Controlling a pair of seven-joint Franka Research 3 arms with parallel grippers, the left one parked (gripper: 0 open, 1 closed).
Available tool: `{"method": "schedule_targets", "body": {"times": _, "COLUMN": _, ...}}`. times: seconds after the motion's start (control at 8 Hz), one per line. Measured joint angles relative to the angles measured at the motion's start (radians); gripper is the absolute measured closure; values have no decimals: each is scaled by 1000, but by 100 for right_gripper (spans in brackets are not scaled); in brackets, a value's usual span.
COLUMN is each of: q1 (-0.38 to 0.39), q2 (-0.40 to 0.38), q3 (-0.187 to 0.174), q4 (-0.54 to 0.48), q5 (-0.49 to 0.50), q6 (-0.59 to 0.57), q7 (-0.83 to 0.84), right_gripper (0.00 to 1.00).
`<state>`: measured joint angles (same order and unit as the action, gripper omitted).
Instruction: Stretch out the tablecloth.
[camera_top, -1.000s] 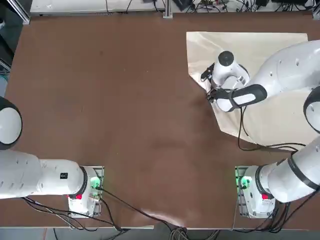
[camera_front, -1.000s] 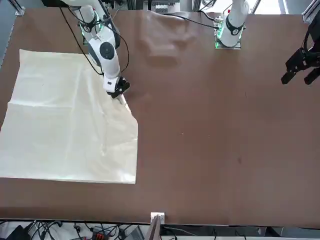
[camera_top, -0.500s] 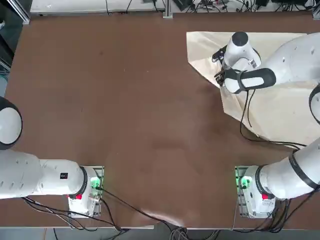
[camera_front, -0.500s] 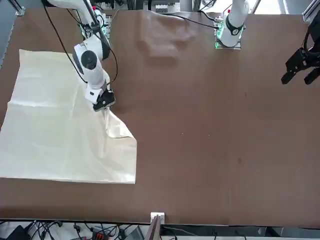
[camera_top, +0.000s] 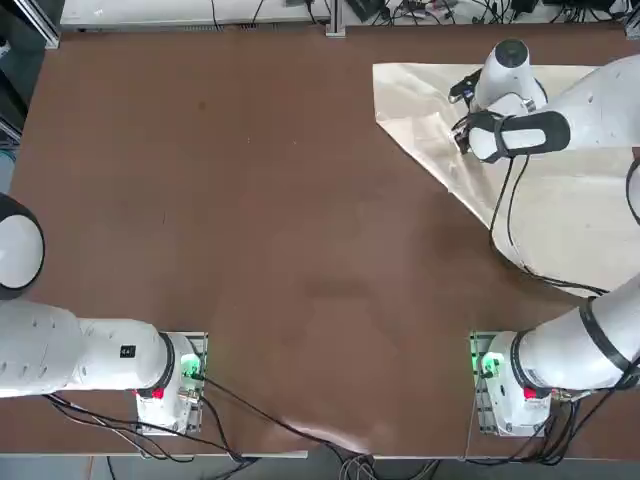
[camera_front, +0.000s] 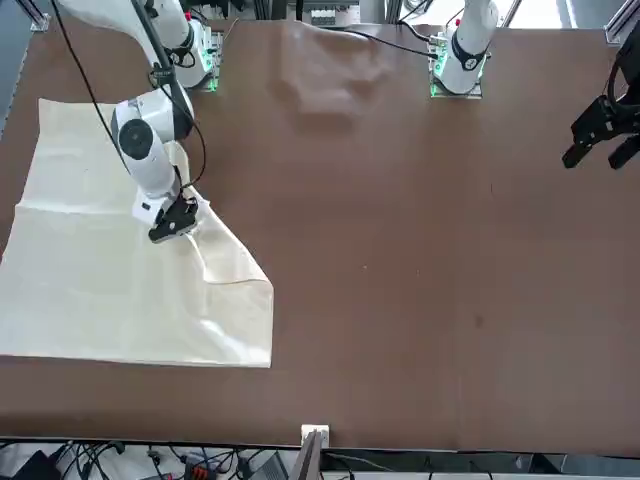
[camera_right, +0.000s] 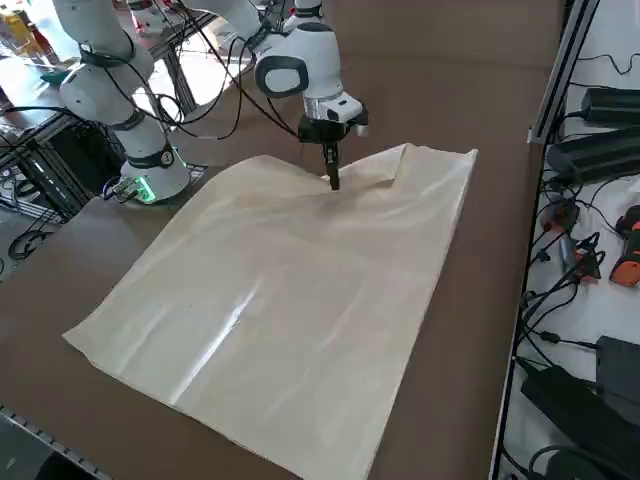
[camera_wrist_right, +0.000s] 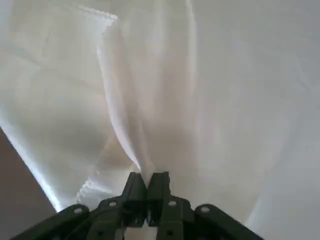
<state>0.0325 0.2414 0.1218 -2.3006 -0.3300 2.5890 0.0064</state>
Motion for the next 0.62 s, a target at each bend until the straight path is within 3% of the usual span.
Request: {"method": "schedule_targets", "body": {"times": 0.62, "q1": -108, "q2": 132, "q3": -1, "q4": 154, "q5": 0, "q6": 0, "q7": -72, "right_gripper": 97}}
